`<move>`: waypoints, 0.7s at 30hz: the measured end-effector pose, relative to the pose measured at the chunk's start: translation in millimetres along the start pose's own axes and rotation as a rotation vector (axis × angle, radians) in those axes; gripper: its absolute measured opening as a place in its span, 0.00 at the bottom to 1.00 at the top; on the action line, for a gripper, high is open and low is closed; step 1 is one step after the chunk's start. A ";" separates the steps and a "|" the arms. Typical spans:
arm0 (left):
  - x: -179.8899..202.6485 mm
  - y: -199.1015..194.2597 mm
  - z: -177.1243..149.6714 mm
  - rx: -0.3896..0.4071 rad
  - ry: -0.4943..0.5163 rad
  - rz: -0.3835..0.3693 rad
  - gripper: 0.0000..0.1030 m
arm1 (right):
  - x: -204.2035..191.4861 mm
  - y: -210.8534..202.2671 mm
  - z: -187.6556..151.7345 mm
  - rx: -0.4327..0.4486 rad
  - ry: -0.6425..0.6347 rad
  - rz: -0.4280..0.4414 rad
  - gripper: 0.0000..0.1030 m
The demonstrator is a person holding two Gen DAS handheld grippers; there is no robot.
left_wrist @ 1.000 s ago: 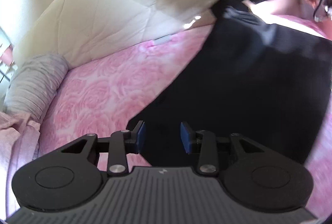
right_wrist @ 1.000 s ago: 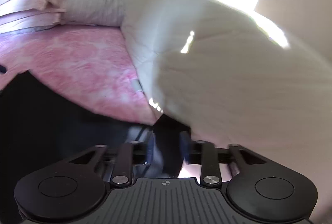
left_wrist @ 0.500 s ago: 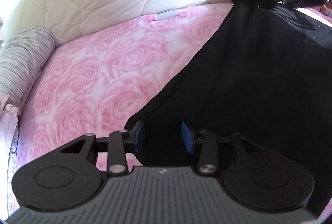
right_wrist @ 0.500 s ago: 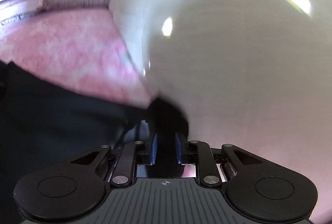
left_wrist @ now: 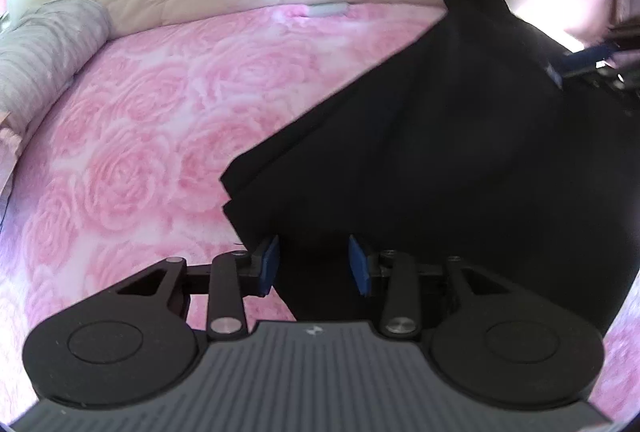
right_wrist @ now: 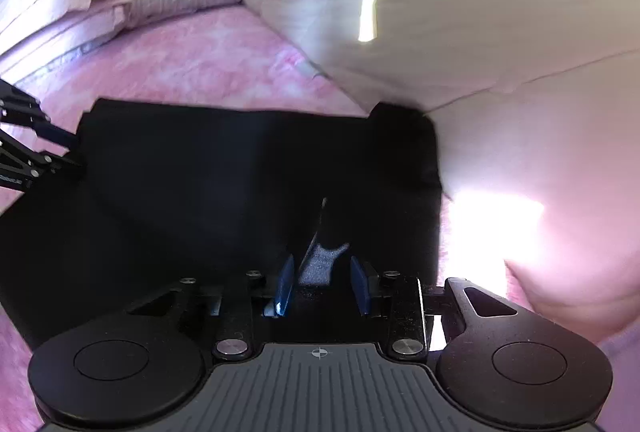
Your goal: Fold clothes
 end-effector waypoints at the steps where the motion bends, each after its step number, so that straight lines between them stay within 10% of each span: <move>1: -1.4 -9.9 -1.5 0.009 0.004 0.011 0.31 | -6.1 -11.9 -2.6 0.017 0.000 0.003 0.34; 15: 47.1 -91.5 -67.8 -0.058 -0.121 -0.005 0.31 | -55.8 -74.3 -52.2 0.031 0.079 -0.019 0.37; 18: 48.5 -121.6 -73.9 -0.058 -0.210 0.018 0.50 | -70.7 -102.4 -60.1 0.059 0.113 -0.045 0.76; 21: 59.9 -150.8 -86.8 -0.057 -0.260 0.029 0.70 | -93.3 -122.2 -77.0 0.039 0.164 -0.060 0.76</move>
Point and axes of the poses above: each gripper's, at about its wrist camera, not at the fingertips, and y roughly the way its jaws point, x to its right, z to its top, the point moved 8 cm from there along y, roughly the way its jaws point, and after that the axes turned 11 degrees about z, right-handed, at the moved point
